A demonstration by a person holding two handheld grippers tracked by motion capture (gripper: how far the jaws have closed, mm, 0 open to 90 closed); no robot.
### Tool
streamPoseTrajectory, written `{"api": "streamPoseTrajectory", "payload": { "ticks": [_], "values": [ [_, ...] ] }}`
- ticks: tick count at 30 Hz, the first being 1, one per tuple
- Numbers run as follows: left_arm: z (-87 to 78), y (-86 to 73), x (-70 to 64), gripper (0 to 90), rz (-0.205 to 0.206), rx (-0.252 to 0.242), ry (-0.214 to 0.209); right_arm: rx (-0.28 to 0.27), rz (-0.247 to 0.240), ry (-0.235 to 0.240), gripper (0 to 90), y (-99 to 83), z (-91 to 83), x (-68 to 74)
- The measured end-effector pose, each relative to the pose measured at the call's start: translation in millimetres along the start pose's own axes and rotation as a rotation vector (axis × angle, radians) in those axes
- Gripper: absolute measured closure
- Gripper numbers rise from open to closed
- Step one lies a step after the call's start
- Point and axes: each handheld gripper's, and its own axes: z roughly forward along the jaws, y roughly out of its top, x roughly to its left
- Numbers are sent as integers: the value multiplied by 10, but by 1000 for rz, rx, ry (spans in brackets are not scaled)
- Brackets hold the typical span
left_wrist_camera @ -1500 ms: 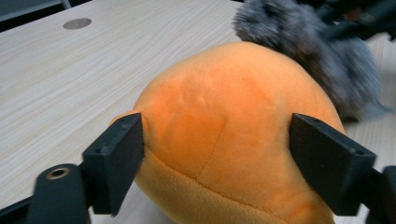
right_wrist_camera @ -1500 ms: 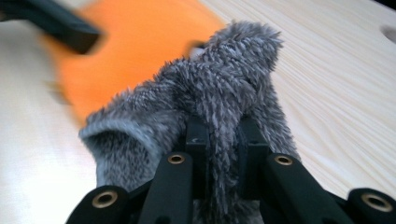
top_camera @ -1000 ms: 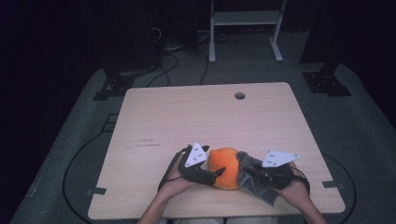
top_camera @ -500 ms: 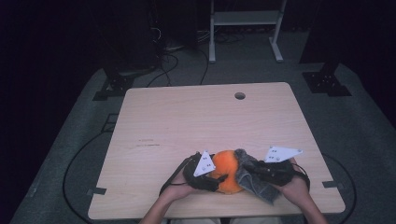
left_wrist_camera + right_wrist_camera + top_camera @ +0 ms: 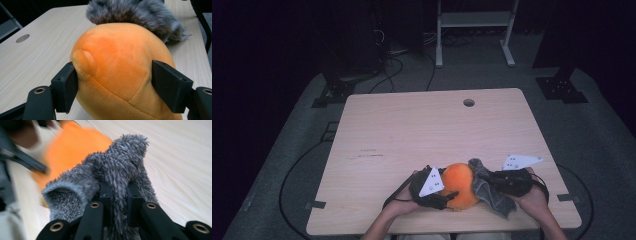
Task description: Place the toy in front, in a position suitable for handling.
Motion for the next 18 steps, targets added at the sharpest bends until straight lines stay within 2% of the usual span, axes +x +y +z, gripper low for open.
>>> {"api": "streamPoseTrajectory", "payload": {
  "ticks": [2, 4, 7, 9, 11, 13, 16, 18],
  "values": [
    [-4, -3, -2, 252, -1, -1, 0, 41, 27, -30, 782, -79, 11, -86],
    [-11, 2, -19, 252, 7, 1, 5, 37, 51, -28, 784, -121, -6, -119],
    [-5, 14, -32, 251, 18, -7, 2, -11, 23, -23, 784, -40, -69, -38],
    [-3, 10, -19, 251, 13, -6, -3, -20, 3, -16, 784, 1, -67, 9],
    [-6, -5, -8, 253, 8, -11, -8, 1, 3, -19, 784, -29, -27, -7],
    [-15, -21, 6, 258, 1, -13, -13, 25, 29, -25, 784, -84, 4, -70],
    [-42, -46, 36, 260, 0, -5, -23, 87, 46, -60, 784, -166, 47, -136],
    [-48, -61, 58, 259, -8, 1, -22, 81, 51, -61, 785, -173, 32, -131]
  ]
}}
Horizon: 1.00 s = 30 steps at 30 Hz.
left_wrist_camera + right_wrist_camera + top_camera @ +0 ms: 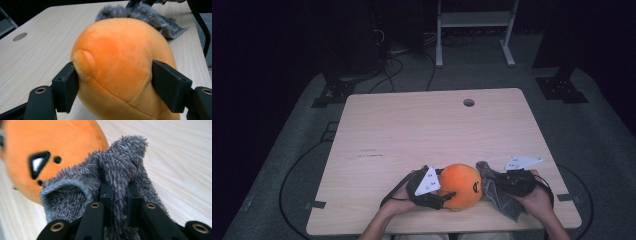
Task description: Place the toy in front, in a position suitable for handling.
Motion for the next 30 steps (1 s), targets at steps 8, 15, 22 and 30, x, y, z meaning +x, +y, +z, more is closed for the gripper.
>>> {"api": "streamPoseTrajectory", "payload": {
  "ticks": [8, 15, 22, 30],
  "values": [
    [12, -38, 42, 251, -55, 2, 14, -28, -17, 19, 785, 45, -13, 79],
    [67, -44, 115, 251, -127, 11, 44, -98, -30, 3, 785, 81, -157, 173],
    [64, 49, 115, 199, -206, -24, 84, -115, -97, 2, 784, 197, -20, 390],
    [-7, 62, 146, 334, -251, -76, 90, -97, -3, -96, 783, 81, 48, 136]
  ]
}}
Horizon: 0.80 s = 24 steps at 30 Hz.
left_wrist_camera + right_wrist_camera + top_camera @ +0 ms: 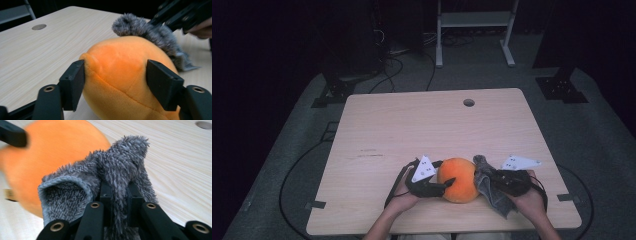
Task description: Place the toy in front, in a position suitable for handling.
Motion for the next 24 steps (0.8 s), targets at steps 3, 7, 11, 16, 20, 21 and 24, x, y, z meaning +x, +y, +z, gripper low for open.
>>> {"api": "streamPoseTrajectory", "payload": {
  "ticks": [3, 7, 11, 16, 20, 21, 24],
  "values": [
    [26, -8, -1, 364, 5, 11, 22, -23, 4, -20, 787, 19, -67, 19],
    [86, -22, -4, 362, -12, 0, 52, -109, -63, 41, 787, 141, -223, 244],
    [23, 6, 39, 226, -11, 10, 36, -60, -126, 35, 783, 122, -94, 367],
    [-130, 65, 117, 262, -41, -62, -14, -57, -72, 3, 783, 70, -69, 192],
    [-4, -1, 46, 406, -8, -16, -58, -57, -21, -5, 783, 22, -69, 76],
    [11, -6, 27, 419, -10, -17, -66, -53, -22, -9, 782, 21, -67, 77],
    [42, 1, 5, 436, -15, -13, -58, -47, -31, -27, 783, 21, -70, 94]
  ]
}}
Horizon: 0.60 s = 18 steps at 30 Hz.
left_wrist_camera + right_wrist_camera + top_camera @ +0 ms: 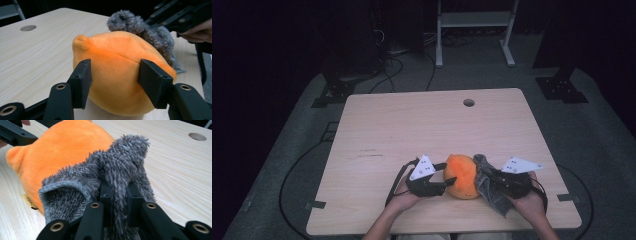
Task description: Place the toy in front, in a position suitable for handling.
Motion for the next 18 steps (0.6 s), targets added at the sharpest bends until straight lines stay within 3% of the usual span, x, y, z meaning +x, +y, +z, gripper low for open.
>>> {"api": "streamPoseTrajectory", "payload": {
  "ticks": [3, 6, 8, 10, 11, 14, 18],
  "values": [
    [6, -6, 9, 440, 10, 9, 17, -25, -35, -17, 786, 76, -126, 54],
    [13, -10, 9, 436, 3, 9, 16, -91, -82, 35, 787, 203, -284, 181],
    [25, -8, -5, 434, 9, 9, 19, -84, -118, 64, 786, 231, -246, 308],
    [29, -9, -21, 428, 30, 22, 32, -38, -152, 79, 786, 211, -117, 408],
    [17, -6, -21, 414, 31, 24, 37, -25, -151, 86, 786, 196, -63, 416],
    [-21, 10, 20, 373, -27, -30, 12, -36, -108, 99, 786, 184, -25, 372],
    [39, -14, -19, 391, -8, 2, 28, -35, -114, 101, 786, 169, -26, 373]
  ]
}}
